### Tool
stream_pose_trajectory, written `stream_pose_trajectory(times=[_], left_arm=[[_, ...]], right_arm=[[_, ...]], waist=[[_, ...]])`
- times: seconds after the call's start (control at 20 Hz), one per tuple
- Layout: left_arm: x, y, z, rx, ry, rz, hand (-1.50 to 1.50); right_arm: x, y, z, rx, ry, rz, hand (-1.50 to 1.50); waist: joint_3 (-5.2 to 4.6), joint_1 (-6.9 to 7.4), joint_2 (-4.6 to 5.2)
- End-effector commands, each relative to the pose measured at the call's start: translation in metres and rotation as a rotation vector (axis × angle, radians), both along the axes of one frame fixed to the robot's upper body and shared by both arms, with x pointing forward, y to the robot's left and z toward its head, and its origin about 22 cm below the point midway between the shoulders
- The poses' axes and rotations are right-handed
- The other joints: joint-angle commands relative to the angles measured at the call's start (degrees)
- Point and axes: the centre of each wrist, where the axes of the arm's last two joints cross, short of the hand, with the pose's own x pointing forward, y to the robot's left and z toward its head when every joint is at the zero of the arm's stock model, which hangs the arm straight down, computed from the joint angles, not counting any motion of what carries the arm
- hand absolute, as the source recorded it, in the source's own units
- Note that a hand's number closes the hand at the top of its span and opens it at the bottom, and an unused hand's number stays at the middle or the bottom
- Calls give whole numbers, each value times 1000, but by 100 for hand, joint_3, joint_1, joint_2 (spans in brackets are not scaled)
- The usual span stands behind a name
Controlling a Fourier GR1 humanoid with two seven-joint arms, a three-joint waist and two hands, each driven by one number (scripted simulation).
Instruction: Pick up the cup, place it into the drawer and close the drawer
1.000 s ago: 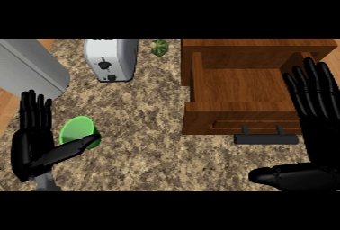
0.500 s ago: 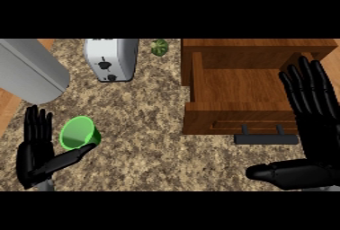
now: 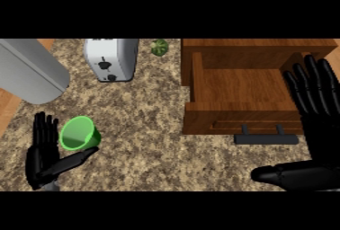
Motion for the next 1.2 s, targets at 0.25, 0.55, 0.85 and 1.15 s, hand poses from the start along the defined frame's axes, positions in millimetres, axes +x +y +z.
stream_pose_trajectory(times=[0.25, 0.55, 0.85, 1.15], left_arm=[[6, 6, -33, -12, -1, 35, -150], [-2, 27, -60, -28, 18, 46, -150], [5, 12, -70, -11, 29, 30, -150], [9, 26, -72, -28, -3, -11, -150]], right_arm=[[-6, 2, -13, -3, -1, 11, -150], [-4, 13, 1, -13, 21, 35, -150], [-13, -5, 9, -17, -2, 3, -150], [5, 6, 6, -9, -9, 17, -150]], waist=[[-1, -5, 2], [-3, -12, 5], [-1, -16, 1], [-1, -7, 2]])
